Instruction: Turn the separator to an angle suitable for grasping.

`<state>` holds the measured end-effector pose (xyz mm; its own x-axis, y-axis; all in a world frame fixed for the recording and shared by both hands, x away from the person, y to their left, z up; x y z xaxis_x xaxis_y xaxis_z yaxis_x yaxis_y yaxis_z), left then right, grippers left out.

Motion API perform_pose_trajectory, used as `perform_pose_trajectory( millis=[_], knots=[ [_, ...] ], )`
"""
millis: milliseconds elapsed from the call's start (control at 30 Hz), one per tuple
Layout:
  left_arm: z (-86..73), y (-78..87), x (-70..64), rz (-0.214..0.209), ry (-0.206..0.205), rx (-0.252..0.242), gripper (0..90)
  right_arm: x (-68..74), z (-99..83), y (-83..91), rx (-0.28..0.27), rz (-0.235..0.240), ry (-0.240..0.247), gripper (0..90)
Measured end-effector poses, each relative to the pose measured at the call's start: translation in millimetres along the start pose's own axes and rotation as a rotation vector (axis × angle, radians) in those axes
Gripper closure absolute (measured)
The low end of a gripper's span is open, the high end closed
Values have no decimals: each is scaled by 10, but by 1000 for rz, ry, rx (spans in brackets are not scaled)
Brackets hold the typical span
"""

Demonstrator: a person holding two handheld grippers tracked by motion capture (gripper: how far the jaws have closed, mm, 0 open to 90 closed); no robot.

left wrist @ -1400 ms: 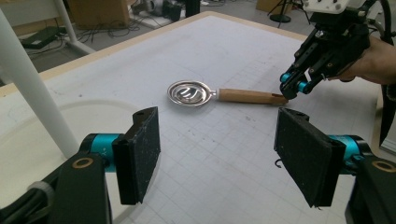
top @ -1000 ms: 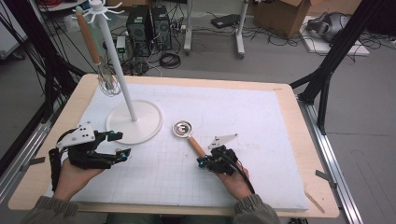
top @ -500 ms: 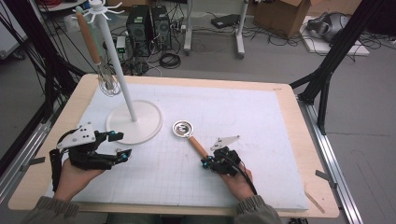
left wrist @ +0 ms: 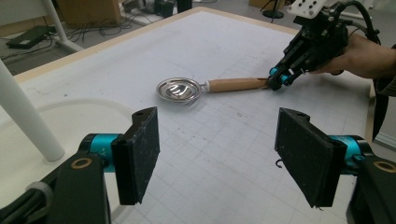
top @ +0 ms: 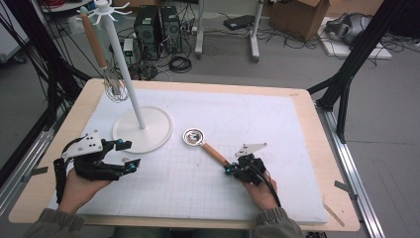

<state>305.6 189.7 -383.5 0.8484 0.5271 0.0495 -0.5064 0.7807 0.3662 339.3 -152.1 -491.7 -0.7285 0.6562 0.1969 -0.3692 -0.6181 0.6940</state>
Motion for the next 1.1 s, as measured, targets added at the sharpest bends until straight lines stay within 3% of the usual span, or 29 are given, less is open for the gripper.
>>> perform_pose_trajectory(
  millis=[533,700,867,1100],
  knots=[
    [-5,13,-13,2,-1,-1,313,-248,-22,74,-34,-54,-45,892],
    [-12,9,-9,3,2,0,312,-270,-20,85,-47,-28,-55,864],
    [-23,-8,-19,1,-6,6,309,-244,5,131,-74,5,-50,788],
    [-53,-45,-23,-5,-4,15,303,-220,70,236,-116,40,-43,612]
  ],
)
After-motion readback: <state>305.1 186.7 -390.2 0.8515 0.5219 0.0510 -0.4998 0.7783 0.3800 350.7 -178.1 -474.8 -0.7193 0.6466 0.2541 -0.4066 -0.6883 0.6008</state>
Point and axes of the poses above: each handheld gripper's, and its own axes: y roughly backward along the jaws, z roughly out of its top, x roughly to its left, the point moved 7 cm from there along -y, roughly forward along the jaws, and after that the axes turned 5 degrees about -y, right-handed, at the moved point
